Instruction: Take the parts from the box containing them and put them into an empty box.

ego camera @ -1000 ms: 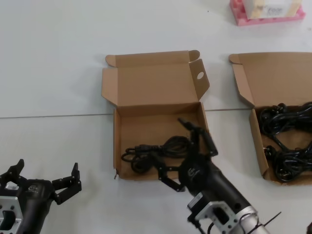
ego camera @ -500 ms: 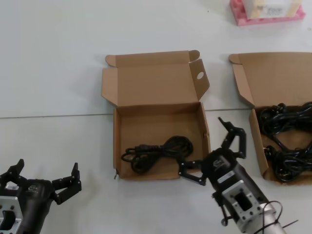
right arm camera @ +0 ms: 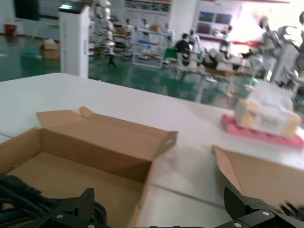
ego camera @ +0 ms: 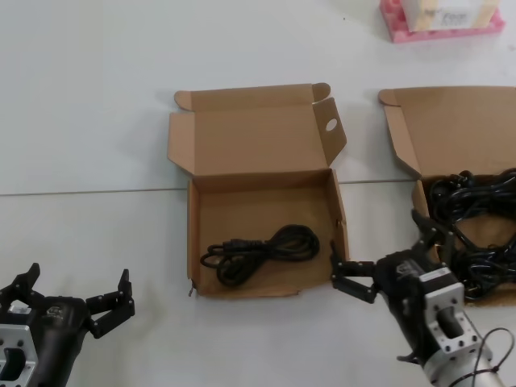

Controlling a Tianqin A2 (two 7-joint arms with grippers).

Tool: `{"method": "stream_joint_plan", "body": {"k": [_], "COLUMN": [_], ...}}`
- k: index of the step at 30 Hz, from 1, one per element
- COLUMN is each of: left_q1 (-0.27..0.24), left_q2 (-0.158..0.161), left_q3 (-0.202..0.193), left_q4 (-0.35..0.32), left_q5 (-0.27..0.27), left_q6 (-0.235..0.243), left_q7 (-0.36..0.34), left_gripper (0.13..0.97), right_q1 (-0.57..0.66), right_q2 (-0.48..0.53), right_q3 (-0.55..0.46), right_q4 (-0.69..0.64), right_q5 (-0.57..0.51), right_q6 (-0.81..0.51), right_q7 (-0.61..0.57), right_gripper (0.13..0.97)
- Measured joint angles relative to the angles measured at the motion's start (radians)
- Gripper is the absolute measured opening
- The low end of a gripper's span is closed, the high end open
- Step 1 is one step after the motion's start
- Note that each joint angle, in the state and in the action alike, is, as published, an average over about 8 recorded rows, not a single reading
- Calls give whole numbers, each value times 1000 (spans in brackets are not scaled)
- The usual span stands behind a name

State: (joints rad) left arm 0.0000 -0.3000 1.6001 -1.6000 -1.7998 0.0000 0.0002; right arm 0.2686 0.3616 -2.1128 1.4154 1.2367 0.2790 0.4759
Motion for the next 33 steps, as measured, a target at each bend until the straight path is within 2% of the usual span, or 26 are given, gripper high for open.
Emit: {"method": "stream_joint_plan", "body": {"k": [33], "left_q1": [0], "left_q2": [0], "left_q3": [0], "left_q4": [0], "left_q5": [0], "left_q6": [0], "left_q7": [0], "left_gripper": [966], "right_q1": [-229], "right_q2": [-53], "right_q3": [438], "right_q4": [158], "right_q5": [481], "right_q6": [-238], "right_q7": [0], "right_gripper": [966]}}
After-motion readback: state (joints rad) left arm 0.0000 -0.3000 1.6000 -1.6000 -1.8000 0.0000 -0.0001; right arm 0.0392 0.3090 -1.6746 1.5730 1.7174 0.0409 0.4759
